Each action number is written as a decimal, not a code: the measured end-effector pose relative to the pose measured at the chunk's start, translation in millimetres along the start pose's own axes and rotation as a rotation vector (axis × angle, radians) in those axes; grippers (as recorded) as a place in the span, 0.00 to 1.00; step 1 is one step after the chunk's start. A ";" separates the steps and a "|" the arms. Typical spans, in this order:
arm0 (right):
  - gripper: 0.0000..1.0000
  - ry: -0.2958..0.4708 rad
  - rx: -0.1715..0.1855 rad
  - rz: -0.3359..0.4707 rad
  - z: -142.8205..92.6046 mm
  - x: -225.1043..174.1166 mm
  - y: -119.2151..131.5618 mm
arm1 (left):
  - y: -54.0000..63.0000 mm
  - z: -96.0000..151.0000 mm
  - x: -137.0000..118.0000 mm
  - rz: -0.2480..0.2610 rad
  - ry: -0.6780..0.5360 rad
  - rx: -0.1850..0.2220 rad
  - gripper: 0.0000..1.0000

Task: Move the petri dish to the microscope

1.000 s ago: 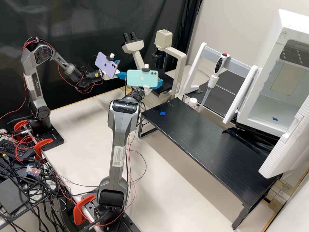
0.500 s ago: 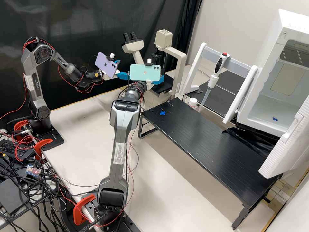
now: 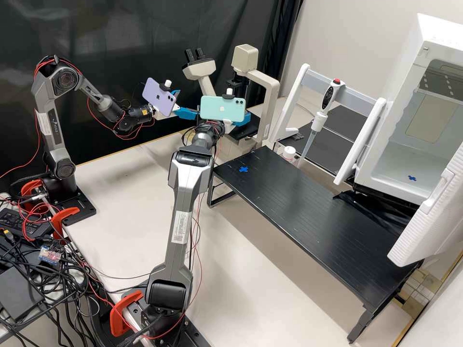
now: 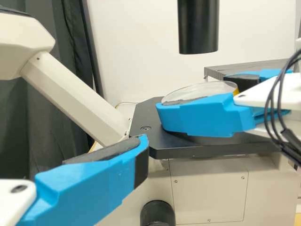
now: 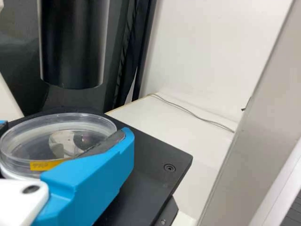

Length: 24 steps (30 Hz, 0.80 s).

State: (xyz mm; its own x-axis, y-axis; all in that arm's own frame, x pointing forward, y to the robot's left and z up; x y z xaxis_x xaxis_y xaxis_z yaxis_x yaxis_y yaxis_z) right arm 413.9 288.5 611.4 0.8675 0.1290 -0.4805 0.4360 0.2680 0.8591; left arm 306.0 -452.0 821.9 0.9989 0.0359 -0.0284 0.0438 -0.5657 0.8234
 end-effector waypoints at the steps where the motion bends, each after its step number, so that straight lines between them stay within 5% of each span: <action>1: 1.00 0.002 0.000 -0.007 0.7 0.7 -1.2 | 0.0 0.0 0.0 0.000 0.000 0.000 1.00; 15: 1.00 0.028 0.066 -0.044 8.4 0.5 -11.7 | 0.0 0.0 0.0 0.000 0.000 0.000 1.00; 17: 1.00 0.038 0.054 -0.042 11.4 -1.0 -11.6 | 0.0 0.0 0.0 0.000 0.000 0.000 1.00; 18: 1.00 0.043 0.083 -0.043 13.2 -3.1 -11.3 | 0.0 0.0 0.0 0.000 0.000 0.000 1.00; 21: 1.00 0.058 0.094 -0.037 17.1 -10.0 -9.1 | 0.0 0.0 0.0 0.000 0.000 0.000 1.00; 24: 1.00 0.084 0.083 -0.031 22.4 -21.9 -10.3 | 0.0 0.0 0.0 0.000 0.000 0.000 1.00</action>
State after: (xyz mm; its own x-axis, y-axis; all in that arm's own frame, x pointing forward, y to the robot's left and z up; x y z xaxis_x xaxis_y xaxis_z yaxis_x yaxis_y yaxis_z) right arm 395.8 261.5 617.0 0.8316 0.2023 -0.5172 0.4837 0.1940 0.8535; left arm 306.0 -452.0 821.9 0.9989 0.0359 -0.0284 0.0438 -0.5657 0.8234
